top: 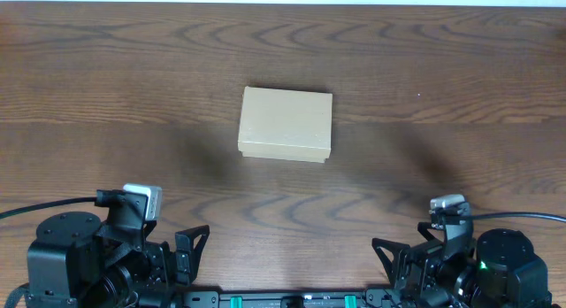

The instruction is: Pack container

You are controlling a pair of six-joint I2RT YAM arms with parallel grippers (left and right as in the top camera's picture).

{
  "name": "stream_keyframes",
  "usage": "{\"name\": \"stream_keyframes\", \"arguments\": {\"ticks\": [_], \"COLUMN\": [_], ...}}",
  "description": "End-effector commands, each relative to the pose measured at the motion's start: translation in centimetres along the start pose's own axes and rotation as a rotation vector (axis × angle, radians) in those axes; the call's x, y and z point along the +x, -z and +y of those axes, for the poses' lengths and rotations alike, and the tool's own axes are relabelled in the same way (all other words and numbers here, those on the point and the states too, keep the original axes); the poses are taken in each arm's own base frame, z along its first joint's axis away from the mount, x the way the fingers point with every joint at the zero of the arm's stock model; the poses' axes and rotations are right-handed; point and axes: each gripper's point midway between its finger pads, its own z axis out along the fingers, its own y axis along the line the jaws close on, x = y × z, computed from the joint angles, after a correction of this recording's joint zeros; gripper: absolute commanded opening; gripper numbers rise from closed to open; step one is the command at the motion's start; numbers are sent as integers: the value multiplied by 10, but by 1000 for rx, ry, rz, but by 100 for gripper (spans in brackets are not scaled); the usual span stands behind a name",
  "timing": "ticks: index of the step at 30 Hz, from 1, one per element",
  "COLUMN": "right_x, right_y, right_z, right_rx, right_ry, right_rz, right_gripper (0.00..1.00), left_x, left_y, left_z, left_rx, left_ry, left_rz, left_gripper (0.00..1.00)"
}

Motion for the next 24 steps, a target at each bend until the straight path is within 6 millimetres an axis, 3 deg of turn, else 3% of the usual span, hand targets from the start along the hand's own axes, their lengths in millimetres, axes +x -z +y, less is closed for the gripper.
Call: {"name": "stream_keyframes", "arguments": {"ticks": [1, 10, 13, 16, 20, 24], "right_x": [4, 6, 6, 6, 6, 7], "right_y": [1, 1, 1, 1, 1, 1], "right_z": [1, 0, 0, 0, 0, 0], "right_rx": [-8, -4, -4, -4, -4, -4], "right_ry": [-1, -3, -3, -3, -3, -3], "right_rz": [12, 24, 24, 24, 24, 25], "right_gripper": [99, 99, 99, 99, 99, 99], "left_x": [1, 4, 5, -8, -27, -24], "left_y": [0, 4, 11, 8, -17, -57], "left_z": [1, 1, 15, 21, 25, 40], "left_rx": [-5, -7, -95, -117, -98, -98], "left_ry": [-9, -18, -47, -80, -204, -261], "left_rz": [2, -12, -55, -165, -335, -413], "left_gripper": [95, 95, 95, 95, 95, 95]}}
